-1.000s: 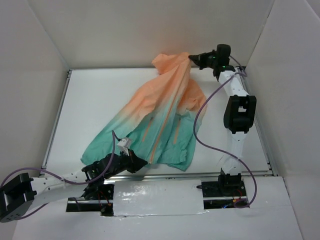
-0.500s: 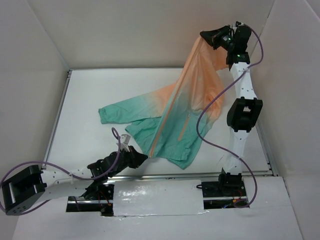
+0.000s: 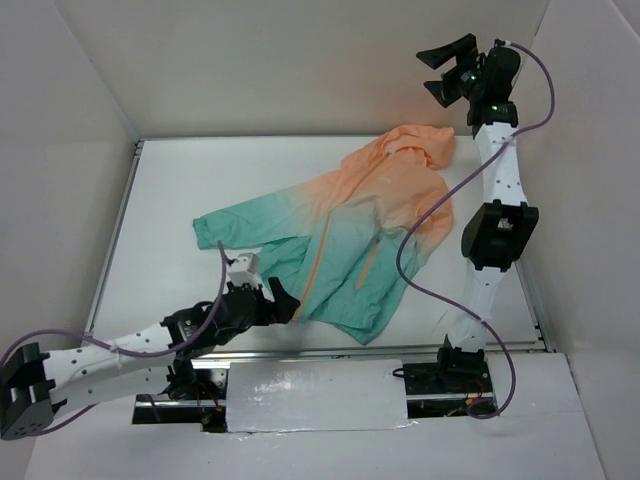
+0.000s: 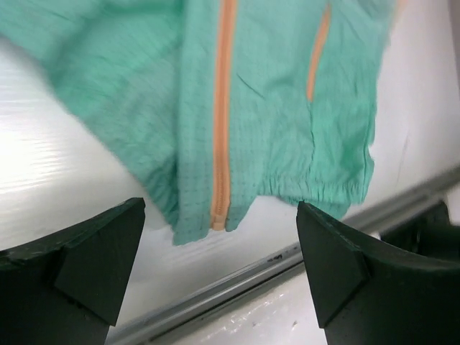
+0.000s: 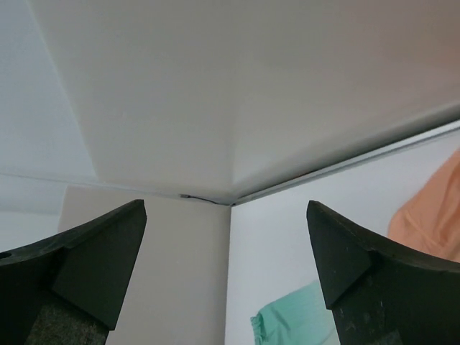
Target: Zip up the jacket
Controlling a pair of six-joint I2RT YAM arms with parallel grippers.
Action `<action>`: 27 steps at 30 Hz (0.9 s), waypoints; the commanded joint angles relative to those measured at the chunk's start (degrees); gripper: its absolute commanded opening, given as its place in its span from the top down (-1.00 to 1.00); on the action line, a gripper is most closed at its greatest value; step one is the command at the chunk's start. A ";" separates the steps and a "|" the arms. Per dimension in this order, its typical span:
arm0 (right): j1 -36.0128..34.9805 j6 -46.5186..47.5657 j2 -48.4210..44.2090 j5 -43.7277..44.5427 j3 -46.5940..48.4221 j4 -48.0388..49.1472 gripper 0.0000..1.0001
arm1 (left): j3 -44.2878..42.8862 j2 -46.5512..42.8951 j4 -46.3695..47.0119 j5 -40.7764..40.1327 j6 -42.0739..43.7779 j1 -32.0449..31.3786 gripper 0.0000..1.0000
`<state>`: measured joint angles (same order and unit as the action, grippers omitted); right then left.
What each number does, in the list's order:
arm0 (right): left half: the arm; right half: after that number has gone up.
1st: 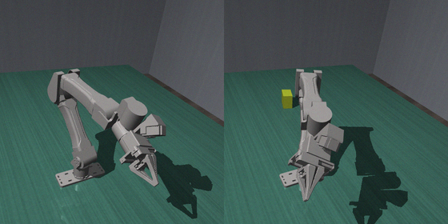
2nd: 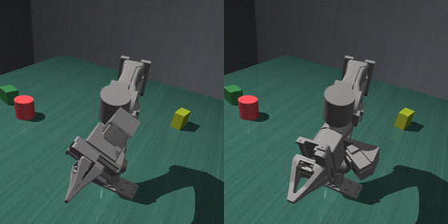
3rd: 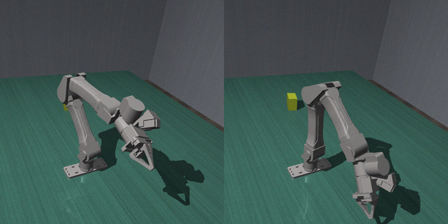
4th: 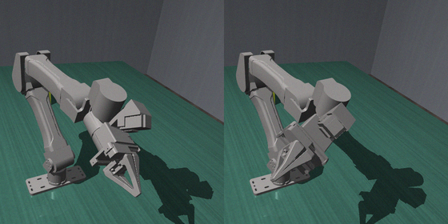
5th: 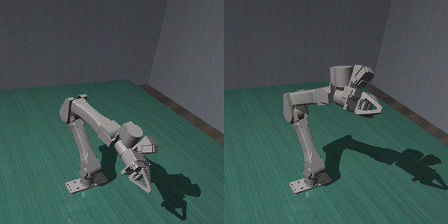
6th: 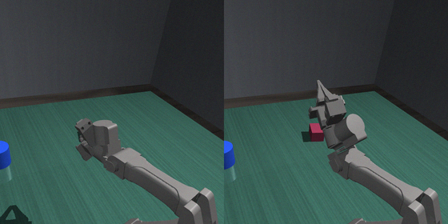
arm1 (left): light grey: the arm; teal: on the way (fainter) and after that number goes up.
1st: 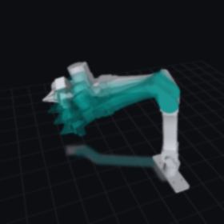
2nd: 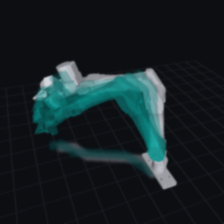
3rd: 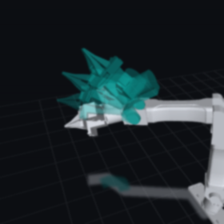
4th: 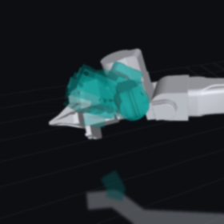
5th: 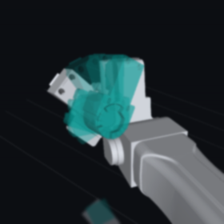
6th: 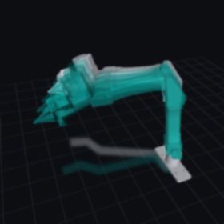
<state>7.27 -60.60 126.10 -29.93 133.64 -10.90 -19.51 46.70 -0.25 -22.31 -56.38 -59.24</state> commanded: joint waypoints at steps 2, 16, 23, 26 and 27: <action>-2.34 15.19 -21.11 7.77 -1.79 -18.22 -1.00 | -14.22 -3.37 -28.37 -17.65 -5.58 1.75 -0.99; -21.77 35.63 -95.11 39.14 -63.59 -30.99 -1.00 | -60.55 3.76 -47.29 -16.63 17.87 34.89 -0.99; -21.95 37.57 -108.69 43.28 -62.20 -44.64 -1.00 | -62.33 -5.01 -58.45 -24.18 20.70 34.90 -0.99; -22.29 39.06 -109.40 45.66 -60.61 -48.25 -1.00 | -59.43 -10.55 -61.27 -25.07 20.79 34.90 -0.99; -23.43 38.72 -109.58 45.23 -60.52 -48.52 -1.00 | -58.81 -11.44 -62.93 -25.07 20.35 34.90 -0.99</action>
<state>-14.79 -23.97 16.69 12.16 71.55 -54.24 -79.83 38.17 -57.25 -44.69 -37.67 -24.69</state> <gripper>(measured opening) 0.997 0.994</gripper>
